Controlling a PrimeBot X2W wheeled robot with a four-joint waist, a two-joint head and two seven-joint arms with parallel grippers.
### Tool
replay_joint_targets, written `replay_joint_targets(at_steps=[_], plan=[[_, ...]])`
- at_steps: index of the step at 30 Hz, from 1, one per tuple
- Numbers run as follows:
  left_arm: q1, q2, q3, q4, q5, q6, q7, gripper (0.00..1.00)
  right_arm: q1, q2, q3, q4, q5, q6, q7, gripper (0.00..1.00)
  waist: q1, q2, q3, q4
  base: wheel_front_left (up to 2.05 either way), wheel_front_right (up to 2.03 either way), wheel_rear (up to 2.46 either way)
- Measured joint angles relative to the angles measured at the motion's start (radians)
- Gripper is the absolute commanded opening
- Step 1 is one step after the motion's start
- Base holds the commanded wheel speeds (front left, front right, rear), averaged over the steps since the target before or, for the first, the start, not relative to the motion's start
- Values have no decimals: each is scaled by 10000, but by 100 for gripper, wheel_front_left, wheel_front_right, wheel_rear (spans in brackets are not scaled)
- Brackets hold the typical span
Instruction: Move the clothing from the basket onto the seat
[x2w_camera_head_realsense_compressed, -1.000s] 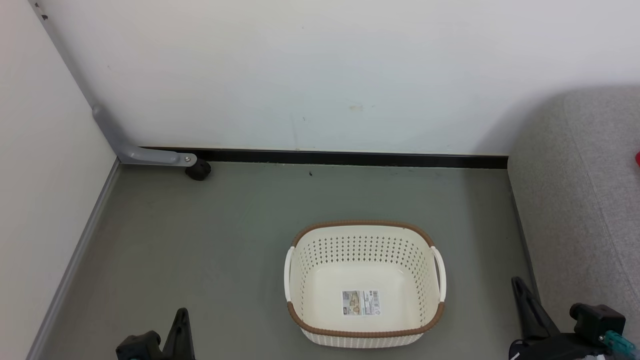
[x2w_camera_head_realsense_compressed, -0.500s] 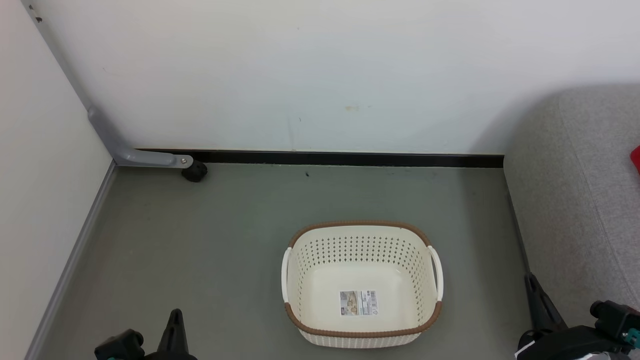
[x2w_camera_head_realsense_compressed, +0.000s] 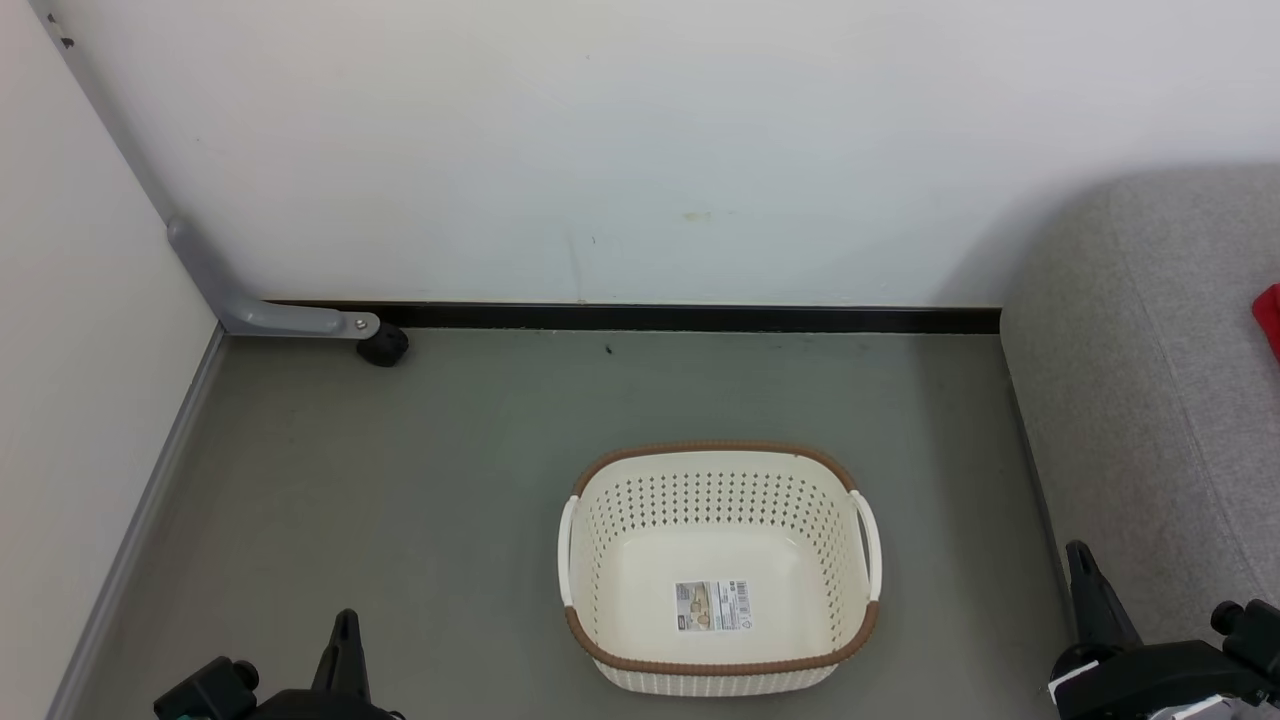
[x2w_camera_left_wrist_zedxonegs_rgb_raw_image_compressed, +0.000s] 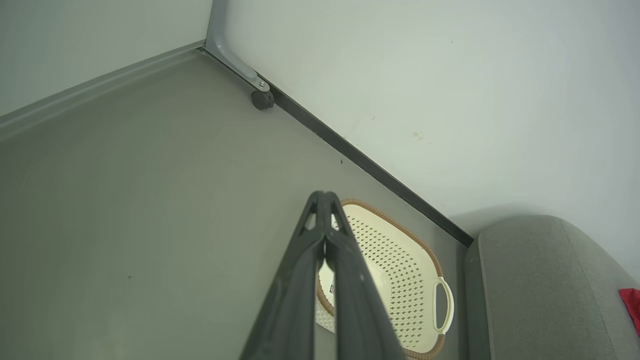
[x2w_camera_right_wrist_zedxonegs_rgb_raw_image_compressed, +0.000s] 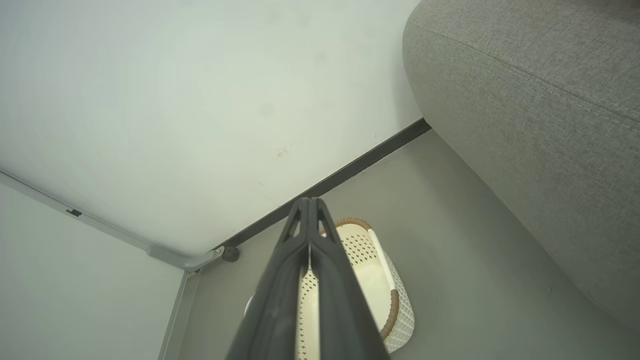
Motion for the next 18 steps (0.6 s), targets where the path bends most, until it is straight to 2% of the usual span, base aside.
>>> replay_joint_targets(at_steps=[18], plan=[[-3,-84,502,-483,-2054,-349,646,0,-5,142,-493,-399,2190,0,681,0,0,0,3,-110,0,0,0]])
